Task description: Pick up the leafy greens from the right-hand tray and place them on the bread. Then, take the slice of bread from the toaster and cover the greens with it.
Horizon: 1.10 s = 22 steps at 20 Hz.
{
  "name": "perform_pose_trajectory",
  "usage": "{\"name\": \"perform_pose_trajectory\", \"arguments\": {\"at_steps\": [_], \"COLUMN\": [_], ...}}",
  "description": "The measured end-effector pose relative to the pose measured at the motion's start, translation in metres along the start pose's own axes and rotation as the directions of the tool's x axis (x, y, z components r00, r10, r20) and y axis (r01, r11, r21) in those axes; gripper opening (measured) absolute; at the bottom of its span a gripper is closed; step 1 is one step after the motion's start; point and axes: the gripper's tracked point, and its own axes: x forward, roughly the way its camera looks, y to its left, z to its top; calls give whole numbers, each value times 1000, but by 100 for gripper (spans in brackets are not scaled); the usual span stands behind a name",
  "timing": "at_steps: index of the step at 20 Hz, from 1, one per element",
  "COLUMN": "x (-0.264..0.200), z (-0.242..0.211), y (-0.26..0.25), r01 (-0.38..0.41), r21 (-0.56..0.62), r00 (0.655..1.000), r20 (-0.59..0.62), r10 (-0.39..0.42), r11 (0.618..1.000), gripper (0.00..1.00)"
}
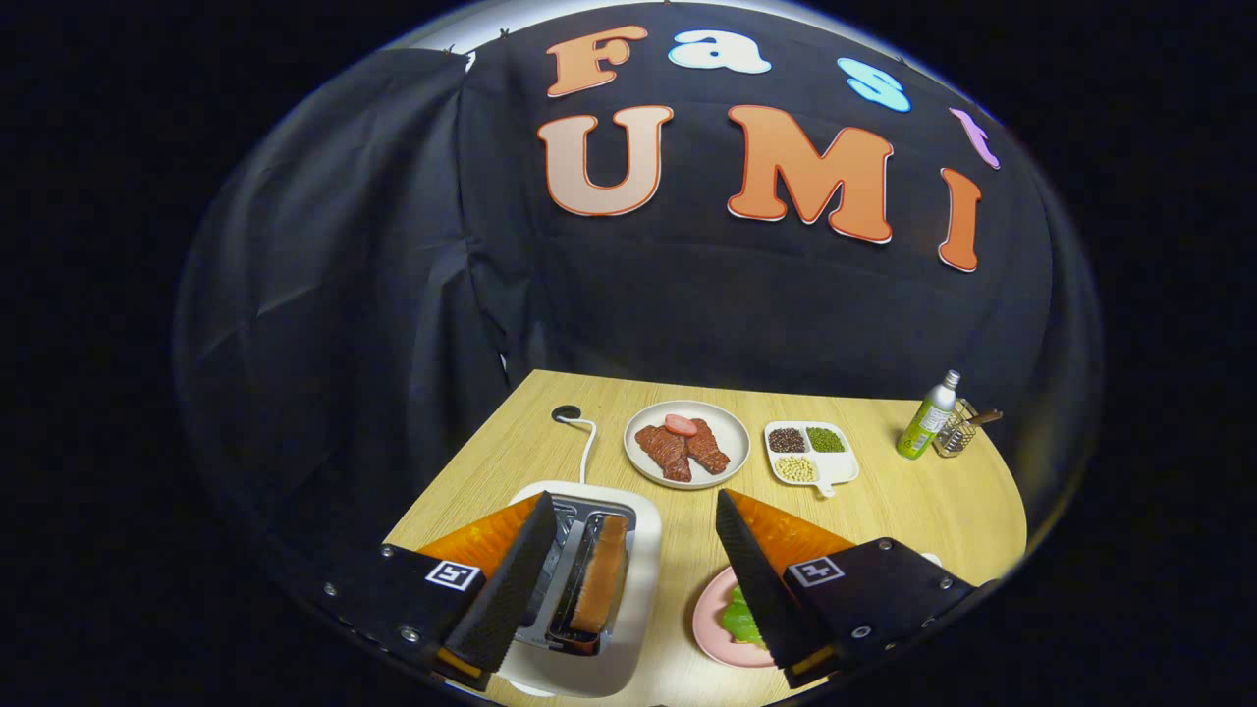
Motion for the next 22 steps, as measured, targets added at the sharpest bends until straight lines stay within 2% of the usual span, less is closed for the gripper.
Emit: {"name": "perform_pose_trajectory", "arguments": {"at_steps": [5, 7, 8, 11, 17, 22], "x": [15, 19, 20, 21, 20, 7], "z": [-22, -27, -29, -34, -39, -31], "y": [11, 12, 12, 13, 13, 15], "r01": [-5, -1, 1, 6, 19, 22], "r21": [3, -6, -12, -20, -7, 37], "r00": [998, 997, 996, 994, 991, 991], "r20": [-67, -82, -89, -108, -130, -132], "r10": [5, 1, -2, -8, -20, -17], "r11": [1000, 1000, 1000, 1000, 1000, 999], "gripper": [98, 94, 85, 69, 18, 8]}}
